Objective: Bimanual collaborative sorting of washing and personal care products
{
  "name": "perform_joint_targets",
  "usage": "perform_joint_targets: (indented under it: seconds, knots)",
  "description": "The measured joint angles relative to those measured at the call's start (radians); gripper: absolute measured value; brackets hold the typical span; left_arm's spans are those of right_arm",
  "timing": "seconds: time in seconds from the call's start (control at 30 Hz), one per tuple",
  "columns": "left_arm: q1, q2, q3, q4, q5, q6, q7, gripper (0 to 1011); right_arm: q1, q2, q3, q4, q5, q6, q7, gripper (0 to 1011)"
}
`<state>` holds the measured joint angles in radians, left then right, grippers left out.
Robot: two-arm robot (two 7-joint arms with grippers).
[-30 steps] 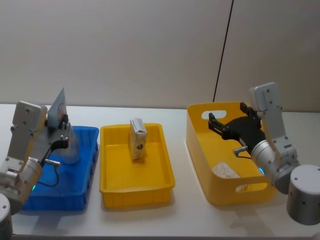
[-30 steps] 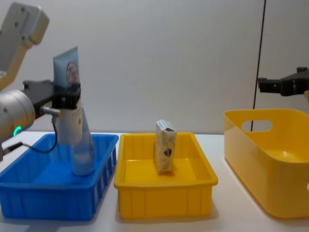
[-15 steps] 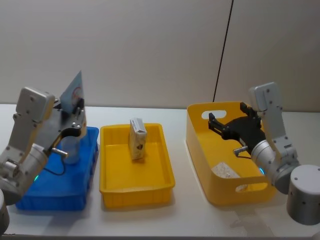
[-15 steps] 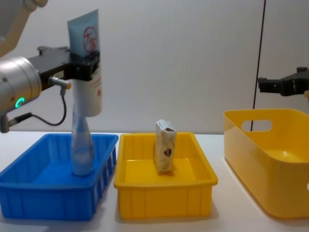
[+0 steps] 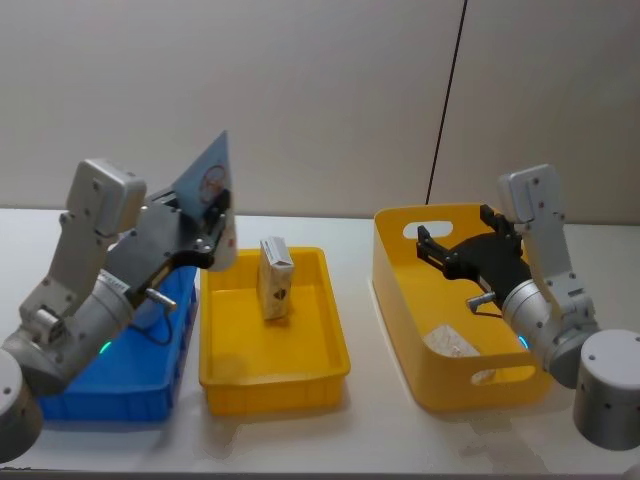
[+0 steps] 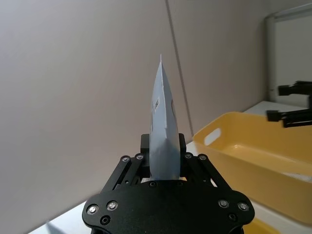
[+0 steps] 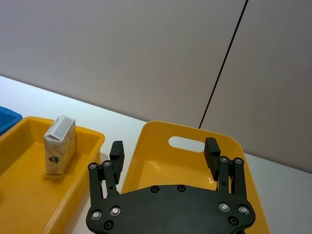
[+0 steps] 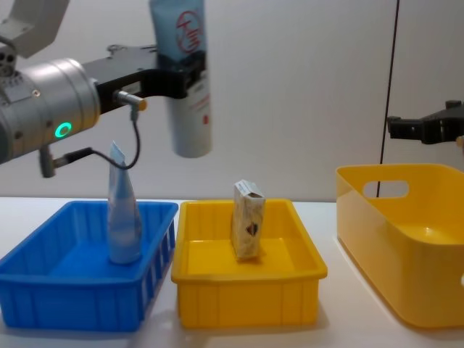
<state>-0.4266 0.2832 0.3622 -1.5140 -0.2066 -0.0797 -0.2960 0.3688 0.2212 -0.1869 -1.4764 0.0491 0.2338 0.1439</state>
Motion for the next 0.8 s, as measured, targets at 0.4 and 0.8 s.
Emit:
perform_joint_targets:
  seconds: [0.4, 0.8]
  knots:
    - [-0.049, -0.019, 0.05, 0.027, -0.064, -0.006, -0.132, 248, 0.0, 0.0, 0.0, 0.0, 0.0, 0.0, 0.0, 1004]
    - [-0.108, -0.043, 0.11, 0.075, -0.109, -0.001, -0.246, 248, 0.0, 0.0, 0.0, 0.0, 0.0, 0.0, 0.0, 1004]
